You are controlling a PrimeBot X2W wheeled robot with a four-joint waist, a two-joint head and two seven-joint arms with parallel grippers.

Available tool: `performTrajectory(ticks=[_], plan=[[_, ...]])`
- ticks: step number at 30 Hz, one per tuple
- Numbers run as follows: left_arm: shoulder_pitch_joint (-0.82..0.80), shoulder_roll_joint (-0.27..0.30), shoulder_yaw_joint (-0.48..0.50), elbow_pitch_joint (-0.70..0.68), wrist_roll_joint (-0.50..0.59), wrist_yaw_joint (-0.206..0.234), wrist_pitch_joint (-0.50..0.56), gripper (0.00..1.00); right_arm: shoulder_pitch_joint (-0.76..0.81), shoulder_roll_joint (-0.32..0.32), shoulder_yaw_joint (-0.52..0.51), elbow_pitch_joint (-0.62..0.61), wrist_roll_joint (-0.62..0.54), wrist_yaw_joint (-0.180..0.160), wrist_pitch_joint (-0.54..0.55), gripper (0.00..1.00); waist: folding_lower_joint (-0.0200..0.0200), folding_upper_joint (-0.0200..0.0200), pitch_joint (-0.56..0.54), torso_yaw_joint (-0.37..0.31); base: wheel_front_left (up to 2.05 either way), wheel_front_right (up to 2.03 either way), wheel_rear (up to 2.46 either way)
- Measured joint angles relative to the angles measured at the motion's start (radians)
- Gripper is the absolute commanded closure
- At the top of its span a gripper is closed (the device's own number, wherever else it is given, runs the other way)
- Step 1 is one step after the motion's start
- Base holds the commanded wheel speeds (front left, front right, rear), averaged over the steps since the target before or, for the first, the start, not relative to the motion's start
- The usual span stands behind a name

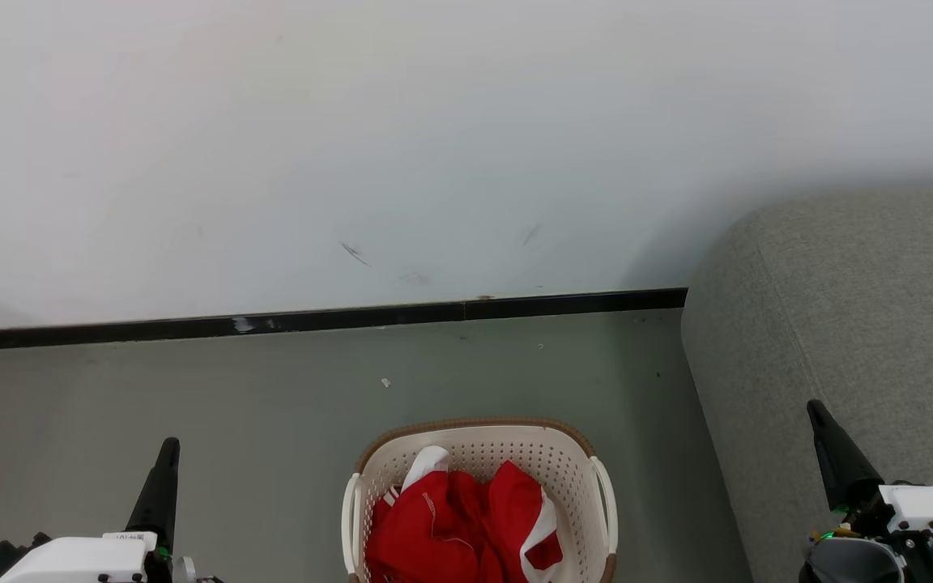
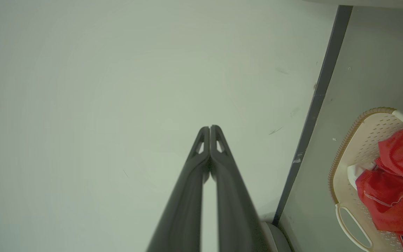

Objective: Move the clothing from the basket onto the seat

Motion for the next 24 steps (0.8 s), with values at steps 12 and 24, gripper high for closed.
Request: performTrajectory(ticks=[12,24], plan=[[0.000,0.000,0.000,0.000,0.000,0.000,0.000,1.00,0.000,0.000,0.000,0.000,0.000,0.000,0.000,1.00,0.0000,0.0000,0.000,0.000,0.00,0.00,0.00],[0.000,0.000,0.000,0.000,0.000,0.000,0.000,1.00,0.000,0.000,0.001,0.000,0.001,0.000,0.000,1.00,0.0000,0.0000,0.000,0.000,0.00,0.00,0.00]])
